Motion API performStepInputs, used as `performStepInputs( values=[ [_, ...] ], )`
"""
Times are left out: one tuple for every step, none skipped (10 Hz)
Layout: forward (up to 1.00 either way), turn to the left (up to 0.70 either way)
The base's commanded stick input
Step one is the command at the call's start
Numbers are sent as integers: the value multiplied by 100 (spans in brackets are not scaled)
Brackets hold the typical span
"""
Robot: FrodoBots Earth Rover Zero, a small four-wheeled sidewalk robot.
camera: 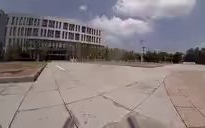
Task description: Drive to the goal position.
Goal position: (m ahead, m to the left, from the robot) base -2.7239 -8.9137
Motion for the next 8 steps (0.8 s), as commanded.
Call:
performStepInputs(
  values=[
    [70,0],
    [70,0],
    [70,0],
    [70,0],
    [70,0],
    [70,0],
    [70,0],
    [70,0]
  ],
)
